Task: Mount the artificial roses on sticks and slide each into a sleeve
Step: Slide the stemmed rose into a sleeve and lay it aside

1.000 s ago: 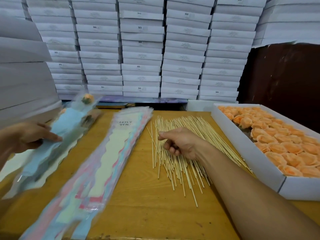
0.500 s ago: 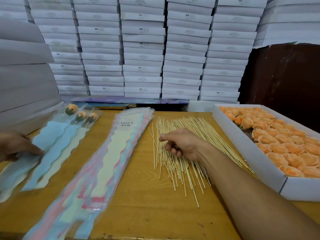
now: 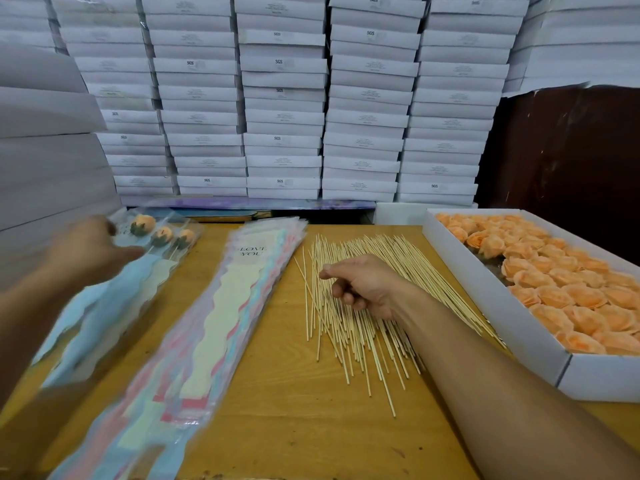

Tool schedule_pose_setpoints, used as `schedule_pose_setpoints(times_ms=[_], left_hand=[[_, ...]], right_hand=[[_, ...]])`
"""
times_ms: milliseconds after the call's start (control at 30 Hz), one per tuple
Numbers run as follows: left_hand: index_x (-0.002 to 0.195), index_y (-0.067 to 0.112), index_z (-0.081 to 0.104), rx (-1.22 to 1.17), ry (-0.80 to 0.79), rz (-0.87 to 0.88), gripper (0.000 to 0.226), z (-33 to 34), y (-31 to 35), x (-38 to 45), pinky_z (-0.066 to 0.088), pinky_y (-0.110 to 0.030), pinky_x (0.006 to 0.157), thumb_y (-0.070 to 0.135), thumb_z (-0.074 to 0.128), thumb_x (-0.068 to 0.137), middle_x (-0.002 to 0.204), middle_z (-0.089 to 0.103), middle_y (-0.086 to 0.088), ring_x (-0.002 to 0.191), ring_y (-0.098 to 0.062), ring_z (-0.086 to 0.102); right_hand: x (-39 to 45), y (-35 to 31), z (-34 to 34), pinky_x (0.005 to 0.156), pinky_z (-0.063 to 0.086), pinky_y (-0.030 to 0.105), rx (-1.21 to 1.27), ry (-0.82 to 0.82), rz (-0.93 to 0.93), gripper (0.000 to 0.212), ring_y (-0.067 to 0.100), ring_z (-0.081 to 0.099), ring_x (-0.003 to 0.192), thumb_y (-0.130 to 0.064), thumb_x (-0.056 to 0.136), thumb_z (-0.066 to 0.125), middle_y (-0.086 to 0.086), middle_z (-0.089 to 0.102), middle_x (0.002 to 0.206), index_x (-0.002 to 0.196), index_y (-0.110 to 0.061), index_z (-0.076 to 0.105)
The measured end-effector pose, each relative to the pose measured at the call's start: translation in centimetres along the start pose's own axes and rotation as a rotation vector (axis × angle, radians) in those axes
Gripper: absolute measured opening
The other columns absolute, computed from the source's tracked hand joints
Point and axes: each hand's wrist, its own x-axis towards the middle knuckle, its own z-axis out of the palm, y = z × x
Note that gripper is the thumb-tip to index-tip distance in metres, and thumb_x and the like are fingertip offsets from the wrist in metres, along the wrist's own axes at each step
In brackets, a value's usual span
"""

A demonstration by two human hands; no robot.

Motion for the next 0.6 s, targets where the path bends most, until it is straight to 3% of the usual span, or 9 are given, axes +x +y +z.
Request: schedule_pose_setpoints(times_ms=[133,267,367,500,600], left_hand=[[0.103,0.012,0.064,-0.151,-0.049,0.204,0.036,2.0,7.8,-4.6,0.048,-0.035,0.071,0.042,0.075,0.085,0.095,0.069,-0.009,0.083,-0.029,0.063],[0.097,0.014,0.065,-0.381,-0.159,0.289,0.024,5.1,15.1,-9.3,0.058,-0.042,0.08,0.034,0.074,0.088,0.092,0.069,-0.006,0.085,-0.027,0.066],[0.083,0.018,0.063,-0.541,-0.249,0.241,0.014,8.1,19.3,-12.2,0.06,-0.046,0.078,0.028,0.073,0.086,0.082,0.068,-0.004,0.083,-0.028,0.067],[0.084,0.016,0.061,-0.686,-0.259,0.164,0.006,11.9,22.1,-15.2,0.059,-0.044,0.07,0.019,0.063,0.089,0.081,0.066,-0.004,0.079,-0.025,0.066],[0.078,0.021,0.054,-0.685,-0.174,0.192,0.016,13.6,22.3,-16.5,0.042,-0.03,0.055,0.021,0.059,0.093,0.074,0.06,0.003,0.071,-0.017,0.058]], right_hand=[[-0.1,-0.1,-0.1,0.039,0.033,0.02,0.008,0.038,-0.019,0.018,0.01,0.048,0.047,-0.024,0.096,0.066,0.001,0.065,0.062,0.104,-0.009,0.073],[0.2,0.1,-0.3,0.037,0.032,0.019,0.017,0.1,-0.057,0.013,0.008,0.048,0.044,-0.02,0.096,0.065,0.0,0.064,0.06,0.099,-0.011,0.074],[0.6,0.3,-0.8,0.036,0.031,0.02,0.04,0.147,-0.091,0.016,0.007,0.046,0.043,-0.016,0.097,0.06,0.0,0.063,0.059,0.091,-0.015,0.075],[1.0,0.7,-1.4,0.037,0.028,0.02,0.08,0.251,-0.095,0.029,0.008,0.041,0.039,-0.007,0.094,0.051,-0.003,0.058,0.05,0.081,-0.012,0.076],[1.2,0.8,-1.8,0.042,0.033,0.021,0.06,0.328,-0.086,0.027,0.013,0.05,0.05,-0.002,0.086,0.056,0.001,0.067,0.059,0.077,-0.013,0.078]])
